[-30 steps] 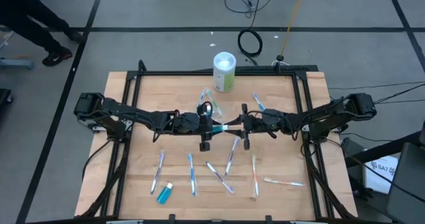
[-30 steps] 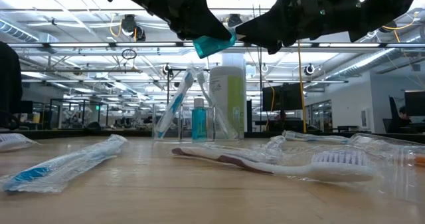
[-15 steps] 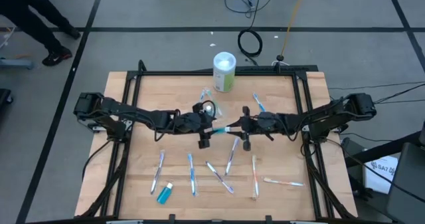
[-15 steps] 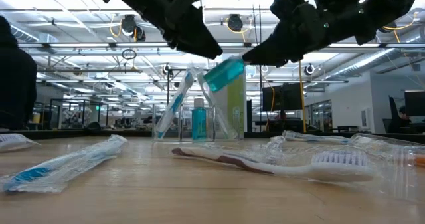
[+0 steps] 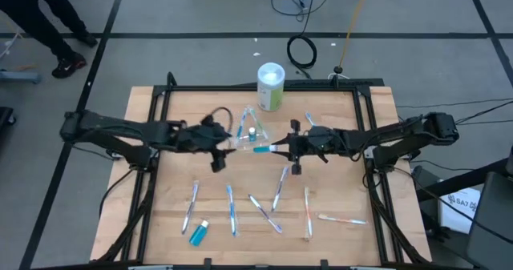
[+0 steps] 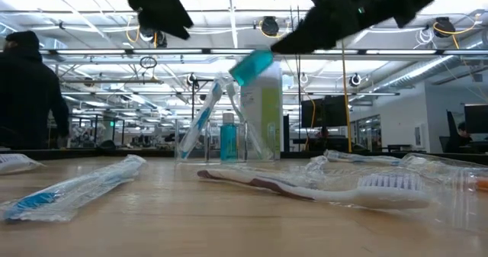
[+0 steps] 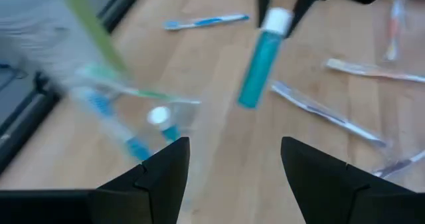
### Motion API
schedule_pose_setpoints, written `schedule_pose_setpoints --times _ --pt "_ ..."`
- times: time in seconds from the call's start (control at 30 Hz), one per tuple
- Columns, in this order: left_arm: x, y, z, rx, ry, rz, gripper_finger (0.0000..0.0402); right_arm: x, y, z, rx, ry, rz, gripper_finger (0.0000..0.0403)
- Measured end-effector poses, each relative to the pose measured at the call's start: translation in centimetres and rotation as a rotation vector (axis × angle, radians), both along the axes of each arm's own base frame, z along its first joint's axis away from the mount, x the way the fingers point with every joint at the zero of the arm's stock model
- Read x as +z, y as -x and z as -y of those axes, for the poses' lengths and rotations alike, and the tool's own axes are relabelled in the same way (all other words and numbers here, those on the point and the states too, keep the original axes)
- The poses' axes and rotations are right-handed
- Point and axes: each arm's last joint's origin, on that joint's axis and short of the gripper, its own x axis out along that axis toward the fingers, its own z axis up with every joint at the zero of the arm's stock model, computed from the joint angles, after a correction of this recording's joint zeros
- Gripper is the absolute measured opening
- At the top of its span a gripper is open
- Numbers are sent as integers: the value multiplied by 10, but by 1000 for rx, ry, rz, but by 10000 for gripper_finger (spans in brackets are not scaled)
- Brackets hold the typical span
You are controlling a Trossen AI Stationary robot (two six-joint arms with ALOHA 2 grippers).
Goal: Pick & Place toothbrushing station
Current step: Put the top blue mouthwash into the transparent organizer
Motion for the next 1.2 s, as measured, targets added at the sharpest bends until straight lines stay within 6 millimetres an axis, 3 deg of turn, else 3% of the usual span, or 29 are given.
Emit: schedule_pose_setpoints --times 0.27,0.57,0.87,1.03,1.2 --pt "21 35 -5 142 -120 27 244 24 -40 17 29 140 -175 99" --pt "-1 38 -4 162 -100 -27 244 12 -73 53 28 244 -390 100" --pt "-21 40 -5 201 -138 -60 244 1 -76 78 73 164 -439 100" --pt "-22 40 -5 207 -145 -62 244 -6 -75 85 102 87 -454 100" --pt "-22 40 -5 214 -138 -56 244 -27 -81 90 115 62 -499 100"
